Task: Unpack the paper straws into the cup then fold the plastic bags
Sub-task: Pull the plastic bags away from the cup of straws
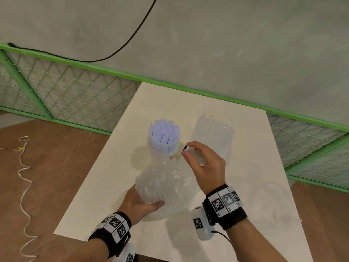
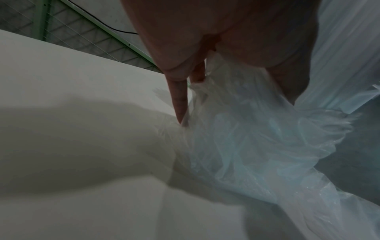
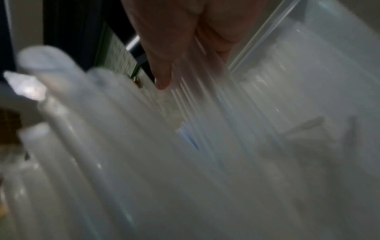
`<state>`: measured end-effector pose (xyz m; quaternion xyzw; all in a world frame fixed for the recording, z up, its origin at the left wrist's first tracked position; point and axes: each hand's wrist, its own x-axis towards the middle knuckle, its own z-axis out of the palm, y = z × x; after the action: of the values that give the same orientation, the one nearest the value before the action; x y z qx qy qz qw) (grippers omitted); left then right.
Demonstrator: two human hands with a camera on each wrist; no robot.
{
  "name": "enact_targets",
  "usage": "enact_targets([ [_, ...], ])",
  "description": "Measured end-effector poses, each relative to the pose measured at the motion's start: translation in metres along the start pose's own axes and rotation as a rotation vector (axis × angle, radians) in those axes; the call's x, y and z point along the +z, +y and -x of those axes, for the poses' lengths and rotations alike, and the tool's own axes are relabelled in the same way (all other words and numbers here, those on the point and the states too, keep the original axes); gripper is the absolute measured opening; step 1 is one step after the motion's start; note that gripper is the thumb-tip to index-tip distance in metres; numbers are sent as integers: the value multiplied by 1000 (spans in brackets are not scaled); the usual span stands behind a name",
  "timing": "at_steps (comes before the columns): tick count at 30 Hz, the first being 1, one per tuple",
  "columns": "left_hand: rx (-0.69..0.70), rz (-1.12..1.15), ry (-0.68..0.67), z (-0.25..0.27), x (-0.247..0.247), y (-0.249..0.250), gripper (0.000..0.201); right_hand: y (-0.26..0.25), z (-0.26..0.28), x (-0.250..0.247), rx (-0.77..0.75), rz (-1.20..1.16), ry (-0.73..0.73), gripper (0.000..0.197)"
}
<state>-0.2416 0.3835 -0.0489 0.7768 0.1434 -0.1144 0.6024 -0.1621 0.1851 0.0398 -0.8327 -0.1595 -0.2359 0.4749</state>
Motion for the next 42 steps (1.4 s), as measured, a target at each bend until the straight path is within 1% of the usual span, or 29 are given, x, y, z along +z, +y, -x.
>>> enact_targets([
  [5,3,14,10,1,1,2,62,-14,-20,-18,96,-140,115,24],
  [8,4,-2,2,2,0,2,62,-26,-43,-40,135,-248,234,29],
  [11,9,-11,-6,2,0,2,59,-43,-68,-72,51,-329,343,31],
  [13,17,-16,-8,2,0,2,59,-56,-85,-93,-22,-334,412,30],
  [15,10,-9,-3,1,0,1,59,-59,-104,-114,-74,-349,494,32],
  [17,3,-10,3,-1,0,-1,60,-56,-123,-130,-103,-326,572,39],
  [19,-8,-9,0,-1,0,-1,61,-48,-136,-140,-95,-298,570,42],
  [20,-11,-3,-3,-1,0,-1,61,-42,-139,-141,-77,-284,541,39],
  [22,-17,7,-5,-1,0,-1,64,-24,-141,-136,-4,-252,434,34],
  [25,-21,1,-11,-2,-1,-3,63,14,-136,-115,162,-255,199,30],
  [27,-22,1,-17,-2,-2,-4,63,37,-132,-100,202,-160,57,24],
  [28,-22,0,-19,-1,-2,-4,63,47,-128,-94,188,-42,0,21],
  [30,-29,1,-16,0,-2,-2,62,61,-121,-83,73,251,-99,18],
  [31,-31,2,-10,0,-2,-1,61,68,-118,-78,-2,346,-147,20],
  [33,-24,5,1,2,-1,2,61,80,-115,-73,-96,431,-267,24],
  [35,-21,13,7,3,-1,5,60,90,-112,-70,-130,524,-445,31],
  [36,-20,16,7,4,-1,6,60,94,-110,-69,-154,588,-535,38],
  [38,-20,17,8,4,-1,7,60,95,-105,-69,-174,710,-664,55],
  [40,-27,18,21,3,-2,5,62,92,-104,-72,-148,760,-728,69],
  [42,-18,13,21,3,-1,5,61,84,-106,-76,-111,740,-726,75],
])
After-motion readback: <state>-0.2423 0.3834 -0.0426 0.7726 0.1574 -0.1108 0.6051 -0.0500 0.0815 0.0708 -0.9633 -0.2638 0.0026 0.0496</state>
